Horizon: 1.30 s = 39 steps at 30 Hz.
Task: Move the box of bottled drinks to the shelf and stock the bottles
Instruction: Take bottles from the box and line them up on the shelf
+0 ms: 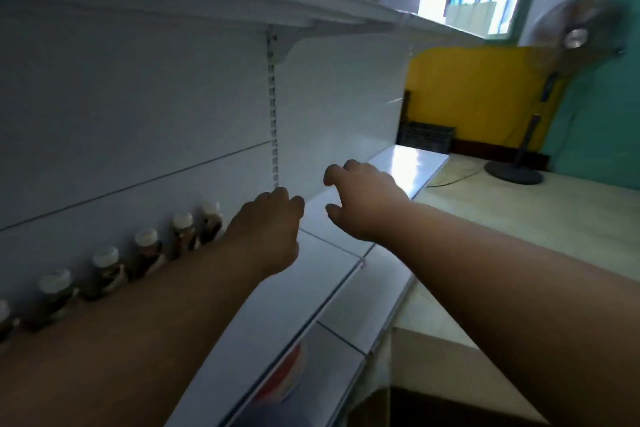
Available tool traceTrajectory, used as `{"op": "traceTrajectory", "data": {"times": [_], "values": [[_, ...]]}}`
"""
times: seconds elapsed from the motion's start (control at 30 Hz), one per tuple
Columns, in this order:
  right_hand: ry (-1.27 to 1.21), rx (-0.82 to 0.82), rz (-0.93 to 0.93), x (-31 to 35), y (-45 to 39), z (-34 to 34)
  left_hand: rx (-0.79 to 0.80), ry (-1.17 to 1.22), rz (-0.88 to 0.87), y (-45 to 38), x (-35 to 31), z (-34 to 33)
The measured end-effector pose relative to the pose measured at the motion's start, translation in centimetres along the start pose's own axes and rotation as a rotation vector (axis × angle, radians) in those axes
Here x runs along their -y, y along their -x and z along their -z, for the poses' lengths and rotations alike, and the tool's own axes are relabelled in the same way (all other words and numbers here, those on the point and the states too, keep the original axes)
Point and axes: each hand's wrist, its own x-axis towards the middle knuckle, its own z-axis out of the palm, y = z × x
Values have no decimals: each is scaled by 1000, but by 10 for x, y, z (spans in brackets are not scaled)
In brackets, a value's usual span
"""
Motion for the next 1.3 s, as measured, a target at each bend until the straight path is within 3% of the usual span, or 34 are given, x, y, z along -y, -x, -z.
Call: {"op": "traceTrajectory", "data": {"times": [0.27,0.47,0.6,1.0,1.3], "values": [[102,75,-331,-98,156,55,179,138,-264,27,-173,-24],[119,135,-480,-148,249,31,333,211,-463,64,-282,-92],[77,234,-552,-181,296,-37,453,215,-524,79,-323,-168],[-168,662,-728,-240,385,-312,948,116,-413,109,-344,-413],[-175,851,-950,-306,380,-437,991,33,-423,106,-352,-506]]}}
